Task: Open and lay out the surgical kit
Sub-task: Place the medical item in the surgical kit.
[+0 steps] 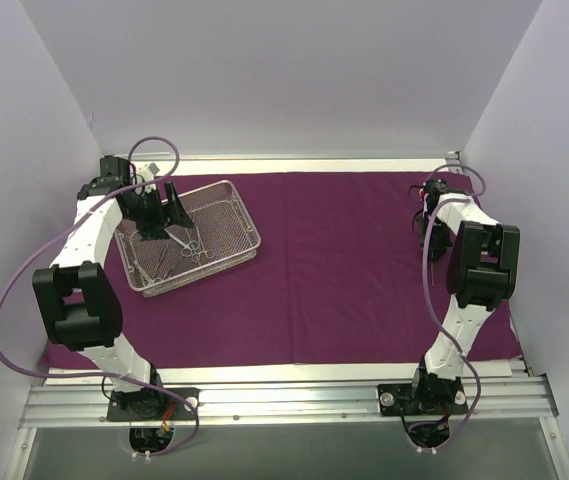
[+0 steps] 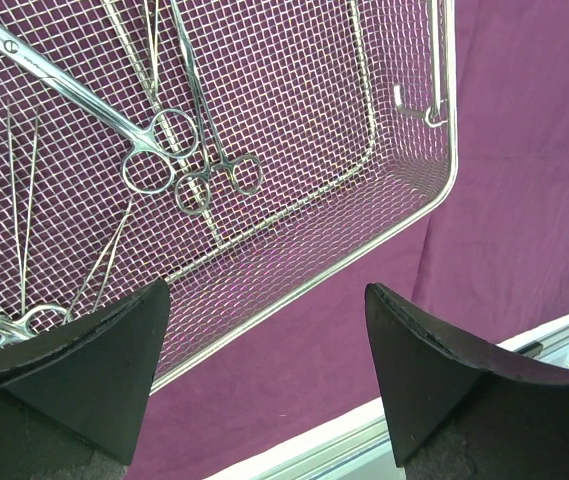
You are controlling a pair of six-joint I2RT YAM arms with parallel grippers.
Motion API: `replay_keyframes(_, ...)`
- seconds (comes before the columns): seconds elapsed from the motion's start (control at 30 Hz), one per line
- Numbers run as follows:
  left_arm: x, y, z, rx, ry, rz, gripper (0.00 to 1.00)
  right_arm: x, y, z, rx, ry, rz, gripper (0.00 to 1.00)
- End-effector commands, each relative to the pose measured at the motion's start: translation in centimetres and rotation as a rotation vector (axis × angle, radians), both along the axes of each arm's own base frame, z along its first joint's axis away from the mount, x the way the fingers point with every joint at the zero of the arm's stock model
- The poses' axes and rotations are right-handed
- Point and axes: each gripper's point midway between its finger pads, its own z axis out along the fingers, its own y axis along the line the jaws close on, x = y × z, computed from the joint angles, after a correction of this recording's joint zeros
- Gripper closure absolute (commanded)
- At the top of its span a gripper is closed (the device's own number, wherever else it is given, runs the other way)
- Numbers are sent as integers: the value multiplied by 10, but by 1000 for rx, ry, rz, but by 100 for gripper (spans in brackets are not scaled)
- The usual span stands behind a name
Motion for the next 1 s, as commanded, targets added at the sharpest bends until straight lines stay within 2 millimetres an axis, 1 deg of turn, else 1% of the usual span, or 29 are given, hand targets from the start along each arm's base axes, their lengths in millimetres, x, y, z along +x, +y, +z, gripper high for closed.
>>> replay_keyframes(0.0,4,-1,7,-21,-42,-8,13,-8,-3,14,-23,0,-7,92)
replay_keyframes(0.17,3,-1,10,-16,-49,-12,13,-12,-2,4,-11,18,11,92)
replay_keyframes(0.3,2,0,9,-15,-47,-13,13,-15,1,-6,17,26,15,89)
replay_keyframes(0.43,1,1,8,-14,-47,-12,12,-18,-4,-10,6,40,6,83)
replay_keyframes(0.53,2,1,7,-13,-44,-14,7,-16,-5,-6,-1,36,2,77)
replay_keyframes(0.6,3,1,7,-14,-42,-15,5,-12,-3,-2,-2,22,2,71)
replay_keyframes(0.73,6,4,4,-2,-32,-8,4,-5,3,9,-8,0,14,68)
replay_keyframes(0.77,7,3,4,-4,-33,-7,4,-2,9,12,-9,-10,20,67)
replay_keyframes(0.8,7,4,2,0,-28,-7,4,6,11,20,-13,-36,22,65)
replay_keyframes(0.87,8,5,1,6,-20,2,4,10,18,31,-14,-56,12,62)
replay_keyframes(0.9,10,6,-1,13,-13,4,5,21,22,45,-28,-102,-5,61)
replay_keyframes(0.93,9,7,-3,22,5,12,7,22,26,53,-28,-108,-20,60)
replay_keyframes(0.97,10,11,-7,51,25,25,9,28,31,62,-21,-133,-35,60)
